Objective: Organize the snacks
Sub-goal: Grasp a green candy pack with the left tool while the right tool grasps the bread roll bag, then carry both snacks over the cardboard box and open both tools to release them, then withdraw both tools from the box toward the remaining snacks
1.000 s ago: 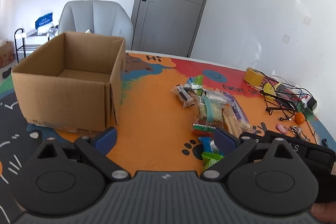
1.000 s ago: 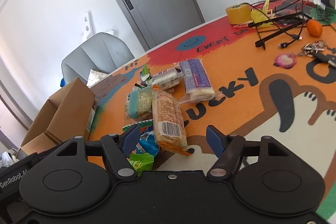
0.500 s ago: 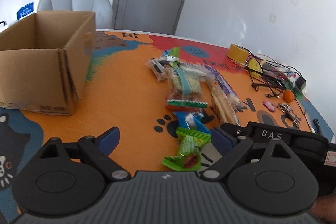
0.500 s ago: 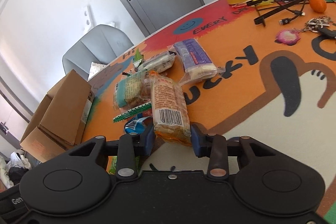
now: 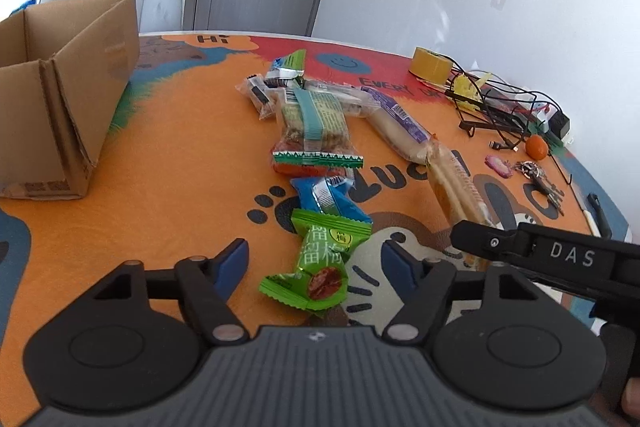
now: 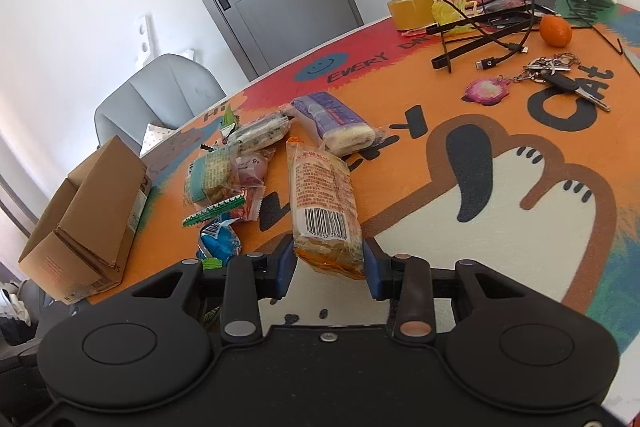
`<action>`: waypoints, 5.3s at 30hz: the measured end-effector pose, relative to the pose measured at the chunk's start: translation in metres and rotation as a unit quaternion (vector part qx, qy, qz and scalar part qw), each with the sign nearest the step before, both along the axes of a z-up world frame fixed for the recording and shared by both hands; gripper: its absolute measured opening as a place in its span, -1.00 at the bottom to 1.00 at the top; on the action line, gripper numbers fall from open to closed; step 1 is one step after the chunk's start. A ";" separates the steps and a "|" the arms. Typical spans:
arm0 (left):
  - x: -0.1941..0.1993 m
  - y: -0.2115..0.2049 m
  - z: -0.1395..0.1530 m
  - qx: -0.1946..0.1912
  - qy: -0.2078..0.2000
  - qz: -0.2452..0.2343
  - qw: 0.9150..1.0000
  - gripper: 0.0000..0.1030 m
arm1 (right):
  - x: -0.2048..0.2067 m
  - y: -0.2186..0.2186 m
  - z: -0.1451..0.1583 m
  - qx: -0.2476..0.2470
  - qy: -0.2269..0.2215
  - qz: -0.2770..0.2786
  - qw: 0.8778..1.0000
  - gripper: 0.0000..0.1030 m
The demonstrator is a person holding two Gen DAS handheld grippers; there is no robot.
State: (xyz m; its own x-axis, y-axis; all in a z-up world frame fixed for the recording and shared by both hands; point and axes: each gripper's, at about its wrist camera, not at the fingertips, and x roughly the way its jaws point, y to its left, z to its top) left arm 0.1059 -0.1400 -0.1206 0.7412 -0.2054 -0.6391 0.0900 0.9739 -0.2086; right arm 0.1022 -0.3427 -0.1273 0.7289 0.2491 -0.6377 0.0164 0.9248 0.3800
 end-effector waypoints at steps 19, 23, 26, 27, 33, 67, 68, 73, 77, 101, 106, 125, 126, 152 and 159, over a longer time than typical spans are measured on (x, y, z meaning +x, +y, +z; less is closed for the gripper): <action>-0.002 0.038 0.011 -0.007 -0.001 0.028 1.000 -0.49 | 0.014 0.030 -0.002 -0.050 0.001 0.007 0.999 0.29; -0.003 0.052 0.017 -0.009 -0.009 0.044 0.999 -0.49 | 0.019 0.038 -0.005 -0.062 -0.001 0.007 0.998 0.30; -0.006 0.062 0.019 -0.013 -0.014 0.056 0.998 -0.49 | 0.021 0.045 -0.006 -0.073 -0.004 0.009 0.997 0.31; -0.006 0.066 0.020 -0.015 -0.015 0.060 0.998 -0.49 | 0.022 0.047 -0.006 -0.077 -0.004 0.009 0.997 0.27; -0.010 0.084 0.023 -0.028 -0.020 0.074 0.997 -0.49 | 0.021 0.054 -0.005 -0.094 -0.002 0.013 0.995 -0.29; -0.028 0.163 0.095 -0.016 -0.135 0.154 0.979 -0.49 | 0.019 0.150 0.077 -0.053 -0.118 0.109 0.986 -0.29; -0.028 0.167 0.096 -0.016 -0.137 0.158 0.978 -0.49 | 0.019 0.150 0.077 -0.053 -0.118 0.109 0.986 -0.29; -0.021 0.185 0.101 -0.011 -0.143 0.173 0.974 -0.49 | 0.028 0.167 0.081 -0.055 -0.124 0.124 0.983 -0.29; -0.013 0.198 0.101 -0.010 -0.140 0.183 0.973 -0.49 | 0.034 0.182 0.083 -0.054 -0.128 0.137 0.981 -0.29; 0.010 0.236 0.088 -0.034 -0.093 0.222 0.970 -0.34 | 0.079 0.253 0.075 -0.034 -0.110 0.188 0.975 -0.29; 0.003 0.242 0.090 -0.034 -0.094 0.235 0.967 -0.03 | 0.084 0.260 0.073 -0.030 -0.111 0.194 0.974 -0.21; -0.009 0.225 0.095 -0.024 -0.106 0.272 0.956 0.77 | 0.062 0.209 0.082 -0.009 -0.121 0.162 0.979 0.40; -0.010 0.223 0.096 -0.022 -0.104 0.273 0.956 0.77 | 0.060 0.201 0.083 -0.007 -0.119 0.158 0.980 0.42; -0.037 0.148 0.106 -0.031 -0.118 0.190 0.974 0.91 | 0.010 0.096 0.091 -0.037 -0.108 0.059 0.992 0.95; -0.034 0.118 0.102 -0.017 -0.114 0.158 0.981 0.91 | 0.005 0.066 0.085 -0.034 -0.107 0.034 0.993 0.94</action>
